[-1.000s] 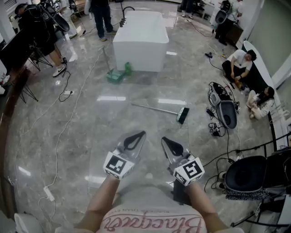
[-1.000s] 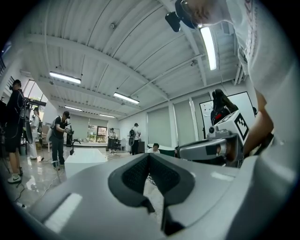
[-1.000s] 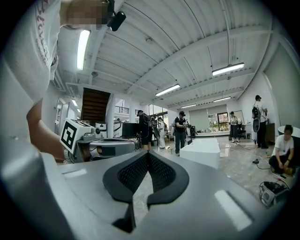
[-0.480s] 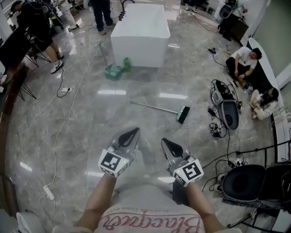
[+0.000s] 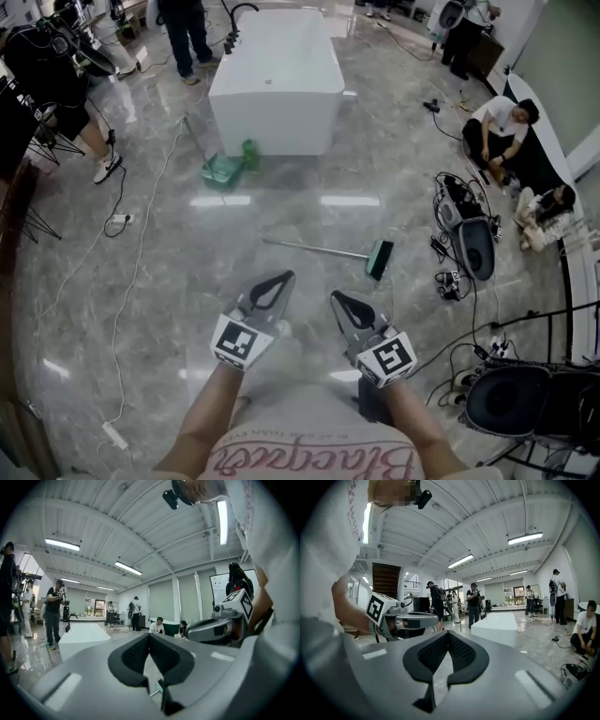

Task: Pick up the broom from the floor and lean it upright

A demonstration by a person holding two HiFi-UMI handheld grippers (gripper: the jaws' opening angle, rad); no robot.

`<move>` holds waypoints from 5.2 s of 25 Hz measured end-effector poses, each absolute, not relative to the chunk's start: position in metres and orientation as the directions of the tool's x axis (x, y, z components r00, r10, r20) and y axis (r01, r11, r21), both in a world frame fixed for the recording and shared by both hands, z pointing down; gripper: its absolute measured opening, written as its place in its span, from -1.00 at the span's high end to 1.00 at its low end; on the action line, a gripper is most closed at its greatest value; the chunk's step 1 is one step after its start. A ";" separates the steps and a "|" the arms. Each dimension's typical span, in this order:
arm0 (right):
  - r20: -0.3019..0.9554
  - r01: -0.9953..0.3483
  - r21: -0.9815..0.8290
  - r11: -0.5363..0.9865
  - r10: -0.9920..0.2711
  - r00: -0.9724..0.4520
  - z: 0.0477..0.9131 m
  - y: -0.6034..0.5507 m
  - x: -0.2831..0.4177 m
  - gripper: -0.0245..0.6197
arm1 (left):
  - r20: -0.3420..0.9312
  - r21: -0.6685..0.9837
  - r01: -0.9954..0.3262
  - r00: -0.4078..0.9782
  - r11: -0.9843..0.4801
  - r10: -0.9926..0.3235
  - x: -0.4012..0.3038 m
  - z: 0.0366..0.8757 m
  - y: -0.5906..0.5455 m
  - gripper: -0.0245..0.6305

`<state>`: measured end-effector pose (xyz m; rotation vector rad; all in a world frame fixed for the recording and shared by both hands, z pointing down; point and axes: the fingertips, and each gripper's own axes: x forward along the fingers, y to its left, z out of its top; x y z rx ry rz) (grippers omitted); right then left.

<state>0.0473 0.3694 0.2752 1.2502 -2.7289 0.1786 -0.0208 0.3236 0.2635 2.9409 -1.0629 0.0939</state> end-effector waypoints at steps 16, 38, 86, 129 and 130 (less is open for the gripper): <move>0.258 -0.681 -0.031 0.731 -0.653 -0.712 0.298 0.241 0.050 0.92 | 0.186 0.020 -0.601 0.787 -0.799 -0.588 0.001 0.306 0.196 0.93; 0.535 -0.568 -0.169 0.805 -0.409 -0.739 0.614 0.110 0.029 0.91 | 0.360 0.141 -0.666 0.724 -0.733 -0.589 -0.009 0.585 0.069 0.93; 0.849 -0.492 0.120 0.863 -0.346 -0.400 0.830 0.036 0.104 0.69 | 0.235 0.140 -0.653 0.752 -0.744 -0.616 -0.027 0.653 -0.023 0.93; 0.496 -0.943 0.109 0.314 -0.840 -0.222 0.453 -0.268 0.120 0.68 | 0.186 0.119 -0.678 0.733 -0.725 -0.655 0.009 0.383 -0.260 0.93; 0.503 -0.951 0.110 0.290 -0.841 -0.199 0.459 -0.278 0.121 0.68 | 0.190 0.117 -0.676 0.734 -0.727 -0.652 0.008 0.387 -0.269 0.93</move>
